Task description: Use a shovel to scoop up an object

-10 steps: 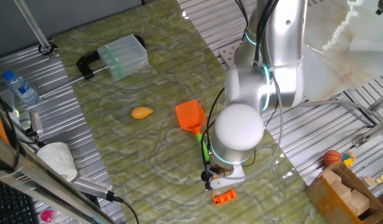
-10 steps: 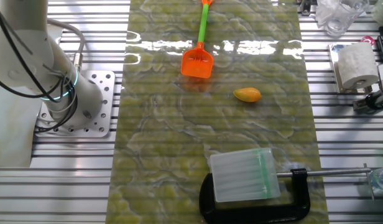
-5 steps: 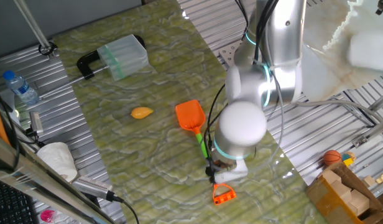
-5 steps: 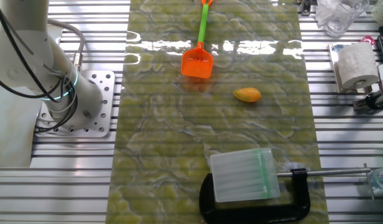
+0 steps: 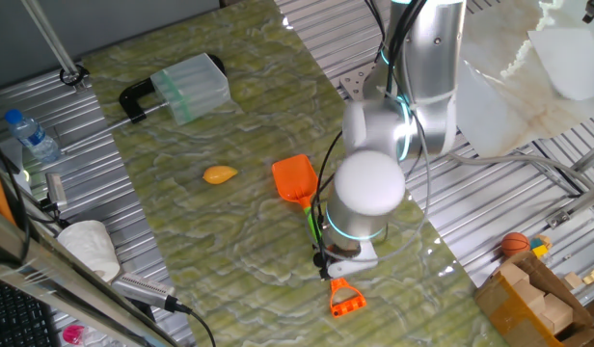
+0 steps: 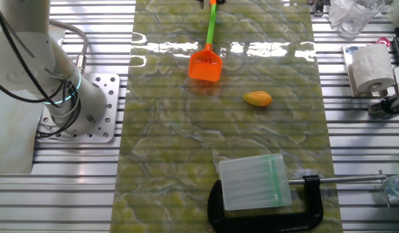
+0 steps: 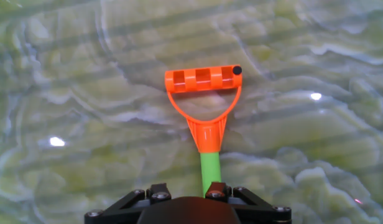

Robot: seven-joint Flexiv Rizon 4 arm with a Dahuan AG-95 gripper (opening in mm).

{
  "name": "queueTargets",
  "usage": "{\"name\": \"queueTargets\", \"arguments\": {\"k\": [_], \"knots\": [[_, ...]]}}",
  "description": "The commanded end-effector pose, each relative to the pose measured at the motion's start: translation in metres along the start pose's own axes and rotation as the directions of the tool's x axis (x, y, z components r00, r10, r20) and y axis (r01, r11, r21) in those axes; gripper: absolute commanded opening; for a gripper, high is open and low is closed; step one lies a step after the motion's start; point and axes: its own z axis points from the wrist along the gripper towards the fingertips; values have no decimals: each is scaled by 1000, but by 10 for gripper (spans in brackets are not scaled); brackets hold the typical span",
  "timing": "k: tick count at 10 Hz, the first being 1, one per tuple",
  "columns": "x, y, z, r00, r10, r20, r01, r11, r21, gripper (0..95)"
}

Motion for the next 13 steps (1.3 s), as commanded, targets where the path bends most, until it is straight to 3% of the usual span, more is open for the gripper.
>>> {"name": "queueTargets", "arguments": {"k": [1,4,13], "knots": [[0,-3,0,1000,5,-13,-5,1000,-1,380],[-4,-9,3,999,11,-44,-11,1000,3,380],[-6,-16,13,999,7,-50,-8,1000,-21,380]]}}
